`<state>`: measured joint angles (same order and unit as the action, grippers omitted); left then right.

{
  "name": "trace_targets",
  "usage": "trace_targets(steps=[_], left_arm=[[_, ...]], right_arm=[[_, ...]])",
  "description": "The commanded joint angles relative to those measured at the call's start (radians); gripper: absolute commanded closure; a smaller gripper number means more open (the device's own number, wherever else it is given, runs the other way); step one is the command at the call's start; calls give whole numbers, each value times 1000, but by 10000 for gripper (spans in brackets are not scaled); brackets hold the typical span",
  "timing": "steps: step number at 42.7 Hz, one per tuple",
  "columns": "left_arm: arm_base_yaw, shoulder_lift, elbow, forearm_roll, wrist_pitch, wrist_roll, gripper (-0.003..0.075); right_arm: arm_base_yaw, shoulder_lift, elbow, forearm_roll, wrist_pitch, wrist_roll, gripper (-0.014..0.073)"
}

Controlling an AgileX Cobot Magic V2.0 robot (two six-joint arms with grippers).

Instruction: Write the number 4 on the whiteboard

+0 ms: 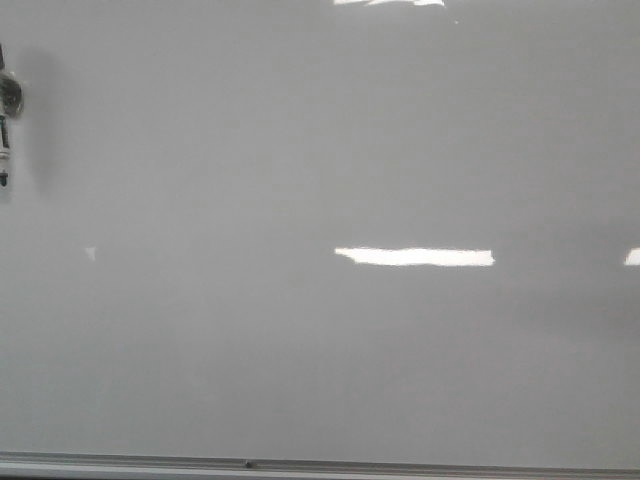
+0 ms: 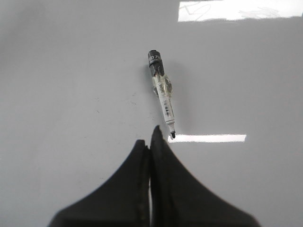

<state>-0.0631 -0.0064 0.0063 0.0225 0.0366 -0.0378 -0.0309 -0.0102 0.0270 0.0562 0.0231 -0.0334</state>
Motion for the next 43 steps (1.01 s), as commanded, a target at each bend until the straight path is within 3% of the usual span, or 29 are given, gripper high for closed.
trace_targets(steps=[1,43], left_arm=[[3,-13,5,0,-88,-9,741],[3,-13,5,0,-97,-9,741]], right_arm=[[1,-20,-14,1,-87,-1,663],[1,-20,-14,1,-102,-1,663]])
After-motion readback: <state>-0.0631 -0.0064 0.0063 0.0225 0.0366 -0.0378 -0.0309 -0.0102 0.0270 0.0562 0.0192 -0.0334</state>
